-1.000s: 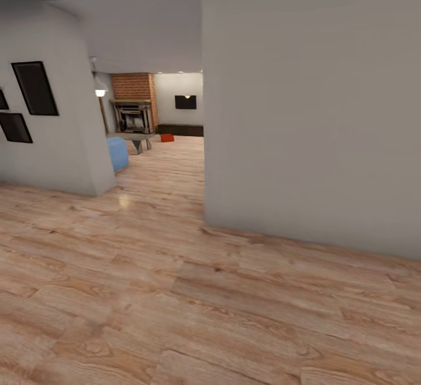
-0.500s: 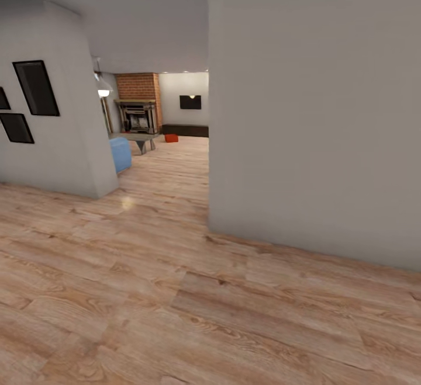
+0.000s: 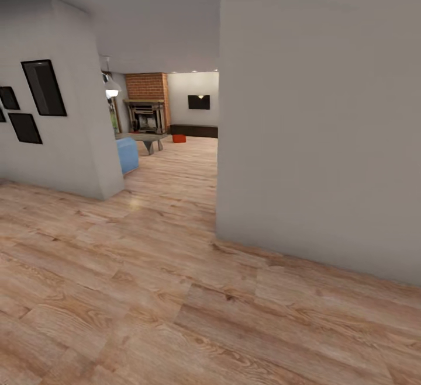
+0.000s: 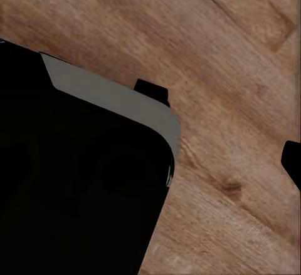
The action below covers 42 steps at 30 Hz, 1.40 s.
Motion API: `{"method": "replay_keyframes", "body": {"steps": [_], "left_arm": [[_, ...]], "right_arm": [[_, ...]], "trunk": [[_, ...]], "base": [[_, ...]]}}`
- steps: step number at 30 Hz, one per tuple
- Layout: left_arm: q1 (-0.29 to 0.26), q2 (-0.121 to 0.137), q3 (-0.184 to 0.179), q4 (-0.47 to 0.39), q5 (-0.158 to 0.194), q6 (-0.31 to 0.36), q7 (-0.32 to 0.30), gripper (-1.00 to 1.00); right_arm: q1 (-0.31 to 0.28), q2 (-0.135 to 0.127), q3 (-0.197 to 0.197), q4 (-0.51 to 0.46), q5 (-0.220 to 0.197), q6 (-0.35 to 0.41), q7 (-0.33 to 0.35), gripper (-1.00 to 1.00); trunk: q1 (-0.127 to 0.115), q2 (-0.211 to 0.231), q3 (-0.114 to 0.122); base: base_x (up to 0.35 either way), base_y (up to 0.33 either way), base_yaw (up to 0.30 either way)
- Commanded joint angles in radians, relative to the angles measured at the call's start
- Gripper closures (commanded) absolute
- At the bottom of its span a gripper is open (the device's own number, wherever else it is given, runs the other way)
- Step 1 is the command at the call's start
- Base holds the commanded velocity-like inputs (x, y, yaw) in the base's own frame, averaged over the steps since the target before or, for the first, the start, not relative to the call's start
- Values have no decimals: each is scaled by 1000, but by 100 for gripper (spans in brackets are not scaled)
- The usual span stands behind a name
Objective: Move the two storage containers from the living room to the garage. In the garage, place one container on the floor and stack the other container on top of it (either order is fine).
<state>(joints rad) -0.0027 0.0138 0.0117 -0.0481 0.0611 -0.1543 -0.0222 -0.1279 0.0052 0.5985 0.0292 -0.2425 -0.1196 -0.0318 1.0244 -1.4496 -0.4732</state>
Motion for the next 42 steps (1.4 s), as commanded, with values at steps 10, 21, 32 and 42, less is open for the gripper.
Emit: {"method": "replay_keyframes", "body": {"steps": [10,21,32,42], "left_arm": [[0,0,1,0,6,-3,-2,-100],[0,0,1,0,6,-3,-2,-100],[0,0,1,0,6,-3,-2,-100],[0,0,1,0,6,-3,-2,-100]], "right_arm": [[-1,-1,8,3,-9,-6,0,-100],[-1,-3,8,3,-9,-6,0,-100],[-1,-4,8,3,-9,-6,0,-100],[-1,-4,9,3,-8,-7,0,-100]], "trunk": [[1,0,-1],[1,0,-1],[1,0,-1],[1,0,-1]], "base": [[322,0,268],[322,0,256],[322,0,23],[322,0,0]]}}
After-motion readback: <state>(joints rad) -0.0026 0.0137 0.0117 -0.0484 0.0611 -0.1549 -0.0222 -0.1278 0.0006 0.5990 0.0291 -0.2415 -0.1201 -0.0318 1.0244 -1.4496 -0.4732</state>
